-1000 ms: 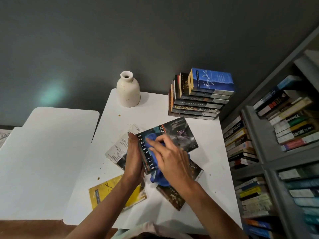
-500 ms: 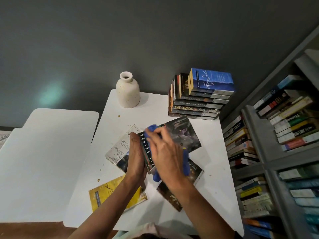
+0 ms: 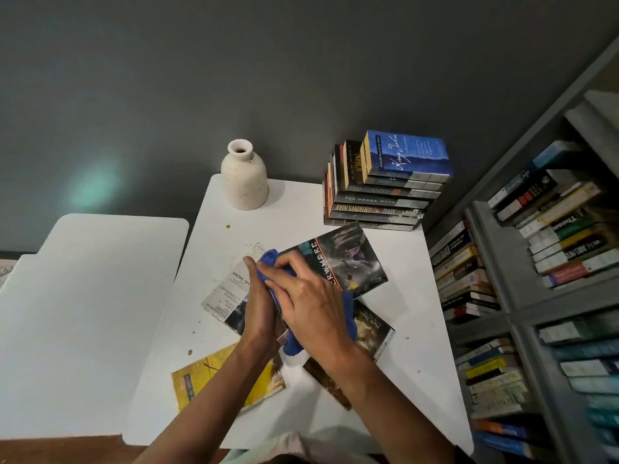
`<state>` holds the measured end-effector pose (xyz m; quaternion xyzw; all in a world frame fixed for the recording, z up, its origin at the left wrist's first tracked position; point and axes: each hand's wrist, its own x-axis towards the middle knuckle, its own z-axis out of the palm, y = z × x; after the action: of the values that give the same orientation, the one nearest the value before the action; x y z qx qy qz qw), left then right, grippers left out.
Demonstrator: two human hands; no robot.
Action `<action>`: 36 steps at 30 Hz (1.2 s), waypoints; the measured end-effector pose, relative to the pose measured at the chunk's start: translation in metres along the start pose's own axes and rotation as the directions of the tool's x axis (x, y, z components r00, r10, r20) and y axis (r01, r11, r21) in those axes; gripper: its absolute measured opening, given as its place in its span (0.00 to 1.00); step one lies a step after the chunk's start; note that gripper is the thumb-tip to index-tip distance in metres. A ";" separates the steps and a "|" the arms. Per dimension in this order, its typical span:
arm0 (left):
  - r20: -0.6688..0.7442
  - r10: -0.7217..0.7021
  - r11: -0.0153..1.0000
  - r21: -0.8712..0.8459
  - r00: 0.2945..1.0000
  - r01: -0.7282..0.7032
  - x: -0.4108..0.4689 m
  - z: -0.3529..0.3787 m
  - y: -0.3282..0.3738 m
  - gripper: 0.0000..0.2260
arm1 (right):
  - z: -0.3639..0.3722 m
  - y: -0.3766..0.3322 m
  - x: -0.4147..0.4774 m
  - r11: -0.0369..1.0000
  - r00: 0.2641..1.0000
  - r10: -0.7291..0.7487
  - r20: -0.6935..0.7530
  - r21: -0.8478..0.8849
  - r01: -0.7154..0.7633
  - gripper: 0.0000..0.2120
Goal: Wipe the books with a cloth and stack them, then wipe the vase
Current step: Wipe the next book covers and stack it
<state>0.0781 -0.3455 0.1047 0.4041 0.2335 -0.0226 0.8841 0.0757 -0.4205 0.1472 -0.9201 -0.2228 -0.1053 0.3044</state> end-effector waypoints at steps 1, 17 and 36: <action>0.015 -0.029 0.999 -0.038 0.999 0.029 0.001 0.000 0.002 0.24 | -0.001 0.001 -0.002 1.000 1.000 -0.019 0.021 0.008 0.018 0.13; -0.087 0.017 1.000 -0.011 0.996 -0.018 0.003 -0.005 0.018 0.25 | -0.014 0.032 -0.044 1.000 0.993 0.016 -0.119 -0.012 -0.017 0.15; -0.073 0.050 0.998 0.038 0.996 -0.047 0.003 -0.007 0.020 0.21 | -0.039 0.071 -0.031 0.977 0.931 0.194 -0.309 -0.028 -0.213 0.13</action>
<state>0.0824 -0.3270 0.1141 0.4261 0.2558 0.0098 0.8677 0.0796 -0.5053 0.1315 -0.9198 -0.0732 -0.2206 0.3160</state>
